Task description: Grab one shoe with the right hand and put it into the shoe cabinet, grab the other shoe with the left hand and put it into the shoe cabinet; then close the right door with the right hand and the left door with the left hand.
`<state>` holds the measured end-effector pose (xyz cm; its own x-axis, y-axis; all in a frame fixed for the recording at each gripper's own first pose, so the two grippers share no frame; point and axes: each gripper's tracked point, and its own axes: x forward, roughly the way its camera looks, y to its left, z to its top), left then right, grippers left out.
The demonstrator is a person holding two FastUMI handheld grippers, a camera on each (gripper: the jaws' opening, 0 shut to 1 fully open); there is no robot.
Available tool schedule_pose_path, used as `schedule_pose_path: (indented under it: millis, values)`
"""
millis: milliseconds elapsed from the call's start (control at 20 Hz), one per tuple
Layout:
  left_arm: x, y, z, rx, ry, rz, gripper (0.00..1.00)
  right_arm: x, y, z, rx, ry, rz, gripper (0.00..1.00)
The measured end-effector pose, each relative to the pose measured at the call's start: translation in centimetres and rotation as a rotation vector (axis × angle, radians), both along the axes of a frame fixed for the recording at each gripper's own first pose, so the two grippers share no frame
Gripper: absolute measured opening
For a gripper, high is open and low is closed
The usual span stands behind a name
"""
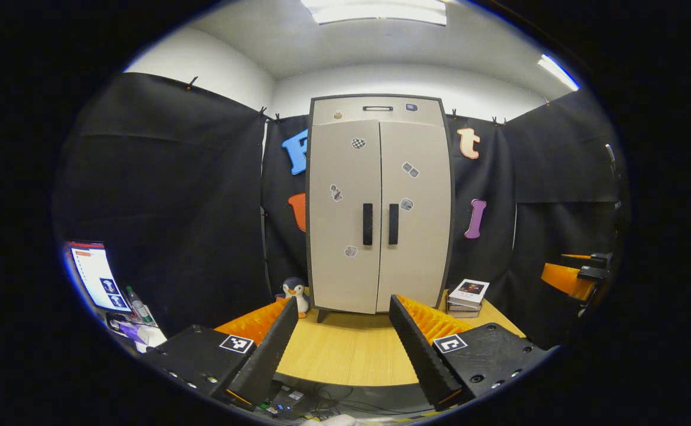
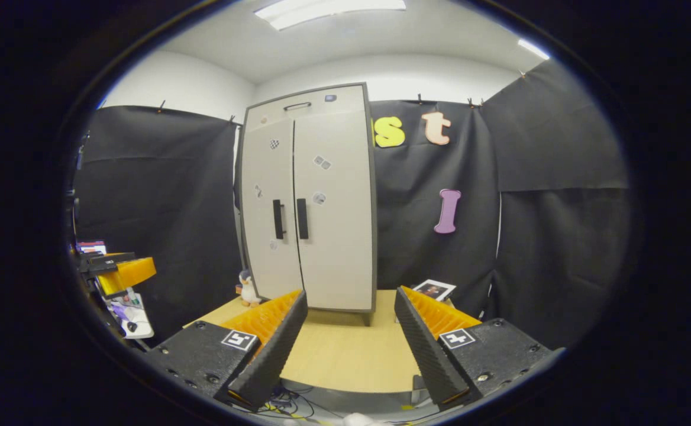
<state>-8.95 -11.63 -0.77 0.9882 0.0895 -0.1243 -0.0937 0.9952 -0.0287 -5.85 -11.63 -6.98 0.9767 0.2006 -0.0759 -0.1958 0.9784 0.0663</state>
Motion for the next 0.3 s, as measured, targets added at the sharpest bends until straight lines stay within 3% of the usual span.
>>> schedule_pose_path:
  millis: [300]
  values:
    - [-0.51, -0.77, 0.12, 0.012, -0.002, -0.010, 0.94, -0.33, -0.52, 0.33, -0.003, -0.011, -0.003, 0.97]
